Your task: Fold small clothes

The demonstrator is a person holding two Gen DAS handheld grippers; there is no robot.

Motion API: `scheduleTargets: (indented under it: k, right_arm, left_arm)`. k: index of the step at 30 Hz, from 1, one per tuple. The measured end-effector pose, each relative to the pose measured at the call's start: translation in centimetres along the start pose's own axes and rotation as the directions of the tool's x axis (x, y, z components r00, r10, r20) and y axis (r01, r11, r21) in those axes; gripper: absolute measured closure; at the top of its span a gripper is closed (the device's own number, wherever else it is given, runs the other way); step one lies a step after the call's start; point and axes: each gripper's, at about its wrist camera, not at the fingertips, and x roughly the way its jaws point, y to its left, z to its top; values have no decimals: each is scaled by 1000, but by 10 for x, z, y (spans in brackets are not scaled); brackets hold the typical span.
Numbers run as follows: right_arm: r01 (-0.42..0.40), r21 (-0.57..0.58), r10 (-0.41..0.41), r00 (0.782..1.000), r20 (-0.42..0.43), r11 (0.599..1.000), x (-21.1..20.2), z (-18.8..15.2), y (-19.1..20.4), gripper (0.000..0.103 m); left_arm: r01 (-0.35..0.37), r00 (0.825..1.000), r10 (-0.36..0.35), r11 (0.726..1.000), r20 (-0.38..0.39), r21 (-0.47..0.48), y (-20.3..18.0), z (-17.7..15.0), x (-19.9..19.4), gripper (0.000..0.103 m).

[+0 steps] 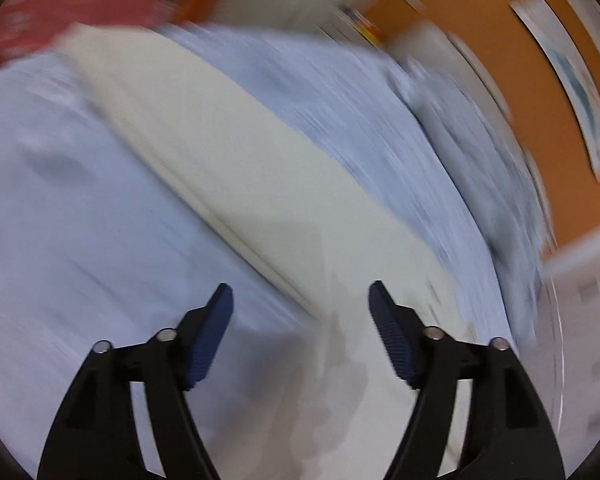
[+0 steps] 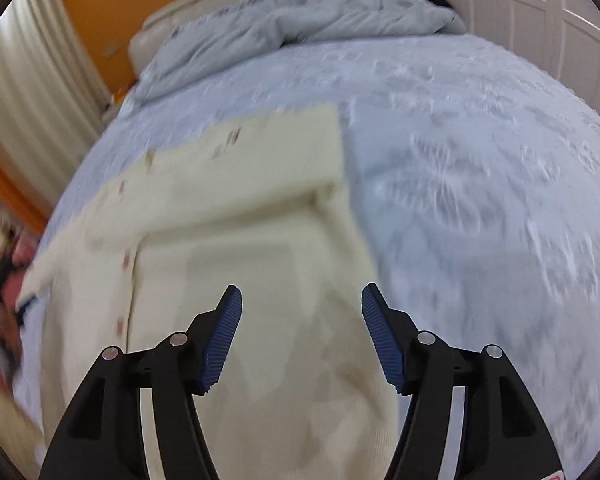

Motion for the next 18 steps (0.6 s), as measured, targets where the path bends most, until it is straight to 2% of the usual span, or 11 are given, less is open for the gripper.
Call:
scheduleTargets:
  k: [3,6,8,9,11,12,13,15,16,17,18]
  right_arm:
    - [-6,-1,6,997,-79,1000,-5,-38,14,42]
    - [-29,31,33,985,-168,999,-10,-72,21,41]
    - [-29,36,36,976,-216,999,-9,-84,30,41]
    - [-26,29,33,970,-240,999,-8,-90,36,41]
    - [-26,11,28,965,-262,1000,-7,-96,46,41]
    - [-29,2,29,964,-264,1000,-8,-97,51,41]
    - [-37,-12,32,965,-262,999,-8,-96,57,41]
    - [-46,-36,35,968,-250,998,-9,-95,65,41]
    - [-49,-41,38,969,-245,998,-10,-92,68,41]
    - [-56,-44,45,971,-236,997,-10,-89,71,41]
    - [-63,-42,52,972,-229,997,-10,-88,73,41]
  left_arm:
    - [-85,993,96,984,63,-157,65,60,-5,29]
    - [-142,981,174,944,85,-297,114,104,-1,29]
    - [-144,984,172,924,50,-354,136,123,11,39]
    - [-151,984,176,923,39,-355,141,132,13,50]
    - [-183,979,202,926,25,-329,138,140,17,83]
    - [-187,982,190,934,-20,-304,133,146,22,93]
    - [-201,979,203,936,-22,-289,124,152,21,94]
    - [-155,985,168,967,47,-204,92,156,6,94]
    - [-129,988,138,983,71,-128,67,157,-1,94]
    - [-76,993,76,997,87,-7,24,151,-12,94]
    - [-35,995,26,996,97,88,-14,142,-21,94]
